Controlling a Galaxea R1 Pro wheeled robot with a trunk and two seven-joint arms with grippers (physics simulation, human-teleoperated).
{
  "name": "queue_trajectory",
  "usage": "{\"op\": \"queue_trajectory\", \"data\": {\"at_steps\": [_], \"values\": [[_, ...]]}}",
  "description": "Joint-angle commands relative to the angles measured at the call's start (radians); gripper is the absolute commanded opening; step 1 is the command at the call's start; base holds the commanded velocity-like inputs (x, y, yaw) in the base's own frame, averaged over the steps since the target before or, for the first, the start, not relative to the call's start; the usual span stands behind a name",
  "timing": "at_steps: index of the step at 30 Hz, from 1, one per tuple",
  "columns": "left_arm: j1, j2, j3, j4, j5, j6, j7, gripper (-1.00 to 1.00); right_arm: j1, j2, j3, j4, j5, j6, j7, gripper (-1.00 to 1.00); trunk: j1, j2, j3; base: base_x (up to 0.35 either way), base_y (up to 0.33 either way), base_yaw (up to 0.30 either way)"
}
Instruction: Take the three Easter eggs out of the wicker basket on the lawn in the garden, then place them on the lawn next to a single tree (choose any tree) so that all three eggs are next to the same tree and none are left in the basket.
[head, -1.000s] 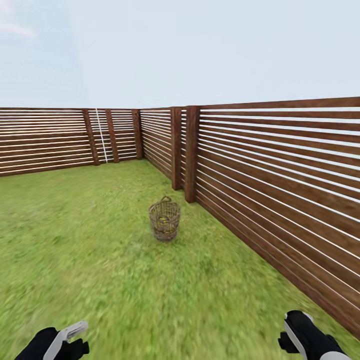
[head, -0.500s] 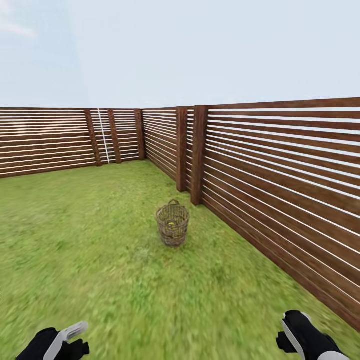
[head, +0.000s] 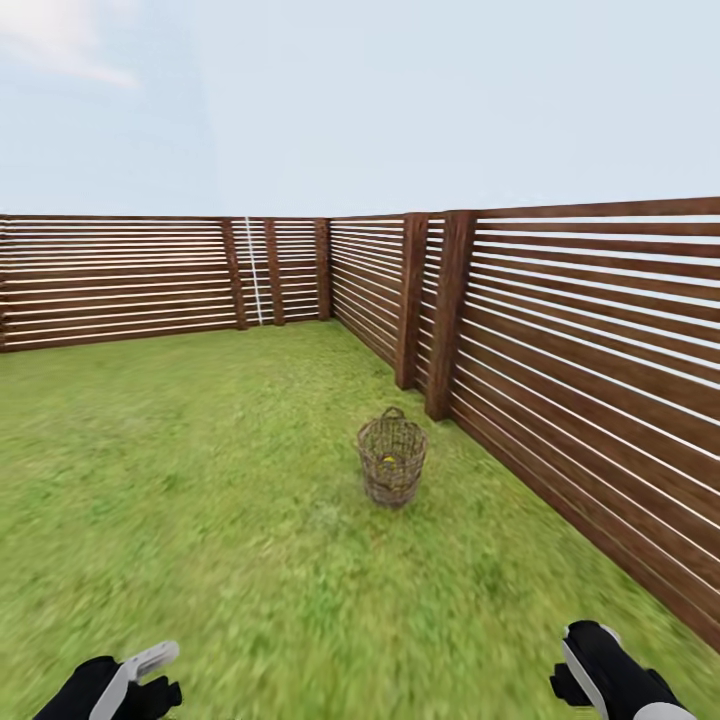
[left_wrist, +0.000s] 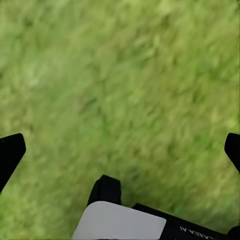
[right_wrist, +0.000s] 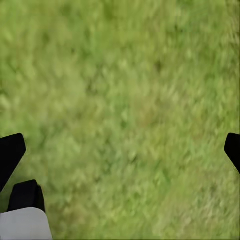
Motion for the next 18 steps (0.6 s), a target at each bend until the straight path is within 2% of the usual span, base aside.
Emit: {"op": "queue_trajectory", "data": {"at_steps": [1,5,18], "values": [[-0.001,-0.001,0.005,0.0,0.006,-0.001,0.001,1.0,0.0,0.0,-0.001,-0.002,0.002,0.006,0.0,1.0,0.0,-0.001,-0.001,0.188,0.011,0.197],[-0.001,-0.003,0.005,0.002,0.005,-0.009,0.003,1.0,0.0,0.0,-0.002,-0.002,0.001,0.005,0.0,1.0,0.0,-0.001,-0.001,0.28,0.003,0.088],[-0.001,-0.004,0.005,0.002,0.005,-0.01,0.005,1.0,0.0,0.0,-0.001,-0.002,0.001,0.005,0.0,1.0,0.0,-0.001,-0.001,0.324,0.001,0.003]]}}
